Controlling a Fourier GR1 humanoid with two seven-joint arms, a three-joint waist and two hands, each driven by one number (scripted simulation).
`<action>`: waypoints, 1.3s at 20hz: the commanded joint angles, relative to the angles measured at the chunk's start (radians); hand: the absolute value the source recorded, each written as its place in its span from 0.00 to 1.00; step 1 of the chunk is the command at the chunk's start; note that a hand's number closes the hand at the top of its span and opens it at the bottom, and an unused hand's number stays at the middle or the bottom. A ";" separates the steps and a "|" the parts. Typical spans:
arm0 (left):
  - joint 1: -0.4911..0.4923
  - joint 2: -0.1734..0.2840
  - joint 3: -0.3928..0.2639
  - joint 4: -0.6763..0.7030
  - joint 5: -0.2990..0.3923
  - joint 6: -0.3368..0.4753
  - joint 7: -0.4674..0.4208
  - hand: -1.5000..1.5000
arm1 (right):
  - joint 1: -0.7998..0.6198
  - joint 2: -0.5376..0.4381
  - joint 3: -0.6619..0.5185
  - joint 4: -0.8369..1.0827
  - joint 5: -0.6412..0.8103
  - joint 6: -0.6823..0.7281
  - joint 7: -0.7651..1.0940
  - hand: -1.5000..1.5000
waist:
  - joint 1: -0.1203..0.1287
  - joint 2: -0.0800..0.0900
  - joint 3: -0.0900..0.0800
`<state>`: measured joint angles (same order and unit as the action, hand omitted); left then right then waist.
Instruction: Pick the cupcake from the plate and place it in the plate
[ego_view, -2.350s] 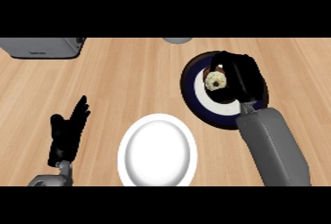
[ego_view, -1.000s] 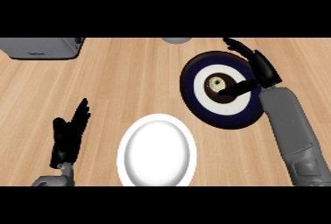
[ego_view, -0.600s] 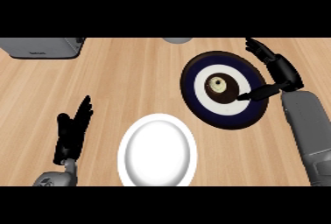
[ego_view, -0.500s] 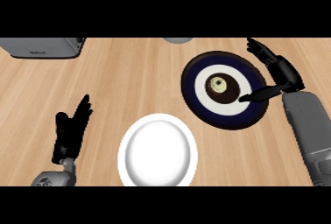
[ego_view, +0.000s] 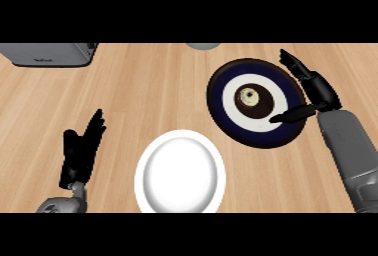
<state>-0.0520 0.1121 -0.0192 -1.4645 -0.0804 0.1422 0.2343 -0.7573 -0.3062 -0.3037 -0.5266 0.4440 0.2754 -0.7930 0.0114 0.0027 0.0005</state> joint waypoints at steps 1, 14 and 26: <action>-0.005 0.013 0.011 -0.006 0.009 -0.026 0.004 0.50 | -0.072 -0.053 -0.012 0.113 0.012 -0.036 -0.004 0.00 | 0.009 0.004 0.000; -0.041 -0.003 0.036 0.018 0.000 -0.016 0.029 0.50 | -0.075 -0.063 0.013 0.209 0.043 -0.173 -0.034 0.00 | 0.005 0.004 0.000; 0.026 -0.036 -0.006 0.038 -0.038 -0.014 -0.076 0.50 | -0.113 -0.159 -0.049 0.334 0.017 -0.237 -0.080 0.00 | 0.031 0.015 0.002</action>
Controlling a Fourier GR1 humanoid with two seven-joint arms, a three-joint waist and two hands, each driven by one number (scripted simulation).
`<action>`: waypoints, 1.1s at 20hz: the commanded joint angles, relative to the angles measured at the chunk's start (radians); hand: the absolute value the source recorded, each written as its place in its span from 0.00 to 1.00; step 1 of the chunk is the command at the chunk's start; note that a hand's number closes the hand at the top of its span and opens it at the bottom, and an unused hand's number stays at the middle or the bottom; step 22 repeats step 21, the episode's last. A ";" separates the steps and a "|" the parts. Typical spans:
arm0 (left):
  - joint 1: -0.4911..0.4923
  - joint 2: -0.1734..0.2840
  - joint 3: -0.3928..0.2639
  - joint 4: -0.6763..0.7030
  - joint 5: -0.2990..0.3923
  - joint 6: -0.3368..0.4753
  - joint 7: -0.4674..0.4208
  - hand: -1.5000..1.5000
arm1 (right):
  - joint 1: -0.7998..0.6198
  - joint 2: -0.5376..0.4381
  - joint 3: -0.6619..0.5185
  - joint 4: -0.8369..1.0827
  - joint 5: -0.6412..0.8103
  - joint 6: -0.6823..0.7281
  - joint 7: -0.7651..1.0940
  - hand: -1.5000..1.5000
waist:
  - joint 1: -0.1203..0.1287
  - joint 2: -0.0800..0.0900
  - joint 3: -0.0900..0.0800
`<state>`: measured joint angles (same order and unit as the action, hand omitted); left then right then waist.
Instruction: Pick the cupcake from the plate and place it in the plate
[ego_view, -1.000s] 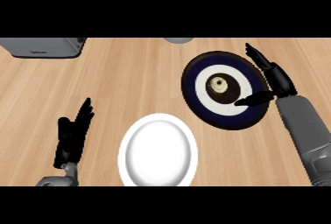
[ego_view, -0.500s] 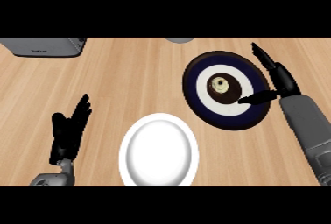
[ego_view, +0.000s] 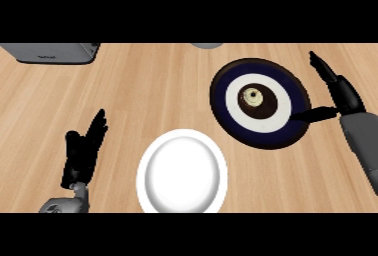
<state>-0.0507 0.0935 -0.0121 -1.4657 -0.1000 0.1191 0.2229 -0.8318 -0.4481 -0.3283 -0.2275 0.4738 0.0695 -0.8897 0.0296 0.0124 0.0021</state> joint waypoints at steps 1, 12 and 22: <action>-0.066 -0.005 0.018 0.062 -0.001 0.005 -0.007 0.50 | 0.009 -0.043 -0.016 0.031 -0.011 0.009 -0.029 0.00 | -0.003 0.001 0.000; -0.048 0.009 0.022 -0.004 0.024 -0.027 0.018 0.50 | 0.013 -0.112 -0.073 0.073 -0.050 -0.033 -0.056 0.00 | 0.018 0.008 0.002; 0.006 -0.023 0.003 0.042 0.006 -0.017 -0.063 0.50 | 0.018 -0.148 -0.083 0.086 -0.052 -0.058 -0.033 0.00 | 0.024 0.012 0.002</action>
